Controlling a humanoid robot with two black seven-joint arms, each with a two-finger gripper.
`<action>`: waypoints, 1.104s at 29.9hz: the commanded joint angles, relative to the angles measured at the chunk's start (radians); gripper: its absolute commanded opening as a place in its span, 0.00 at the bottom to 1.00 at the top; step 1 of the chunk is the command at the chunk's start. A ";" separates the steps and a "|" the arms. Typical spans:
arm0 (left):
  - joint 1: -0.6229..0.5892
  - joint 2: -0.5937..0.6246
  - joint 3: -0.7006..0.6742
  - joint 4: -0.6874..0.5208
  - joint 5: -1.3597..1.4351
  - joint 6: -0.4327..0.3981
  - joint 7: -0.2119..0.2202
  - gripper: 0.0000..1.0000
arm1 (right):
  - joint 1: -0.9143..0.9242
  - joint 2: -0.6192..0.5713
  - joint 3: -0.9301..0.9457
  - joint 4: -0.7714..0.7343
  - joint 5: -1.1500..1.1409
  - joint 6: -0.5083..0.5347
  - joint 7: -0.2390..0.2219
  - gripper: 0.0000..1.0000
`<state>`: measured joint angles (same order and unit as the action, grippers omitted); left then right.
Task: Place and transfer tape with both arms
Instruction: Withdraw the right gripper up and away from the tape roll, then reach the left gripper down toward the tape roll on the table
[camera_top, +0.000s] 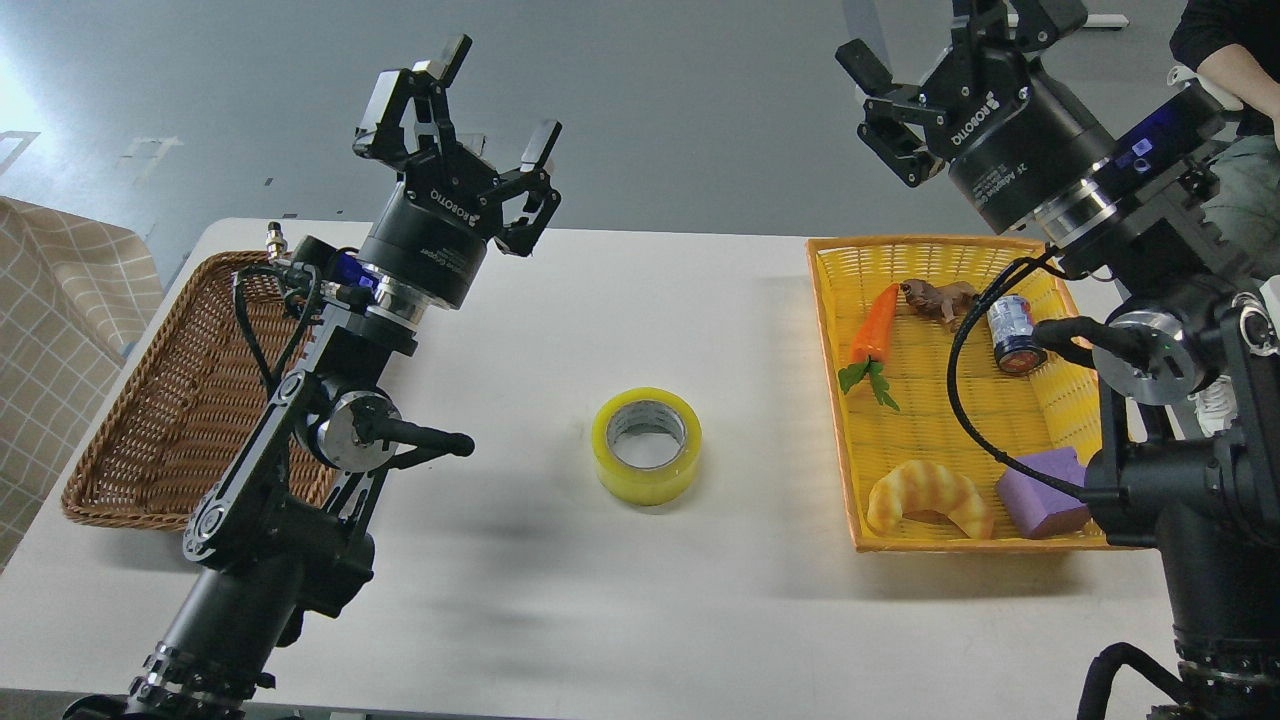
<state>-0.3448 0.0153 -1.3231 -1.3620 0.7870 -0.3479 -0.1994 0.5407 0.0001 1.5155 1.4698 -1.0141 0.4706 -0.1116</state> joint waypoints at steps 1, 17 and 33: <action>-0.010 0.002 0.001 0.000 0.000 -0.002 0.005 0.98 | -0.016 0.000 -0.008 0.000 -0.001 -0.009 0.003 1.00; -0.053 0.110 0.197 -0.014 0.791 0.099 -0.029 0.98 | -0.054 0.000 -0.028 -0.016 -0.001 -0.009 -0.003 1.00; -0.040 0.253 0.333 0.017 1.395 0.199 -0.066 0.98 | -0.044 0.000 -0.028 -0.003 -0.001 -0.010 -0.010 1.00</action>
<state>-0.3889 0.2352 -1.0370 -1.3507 2.0313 -0.1556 -0.2623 0.4861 0.0000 1.4902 1.4668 -1.0143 0.4600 -0.1177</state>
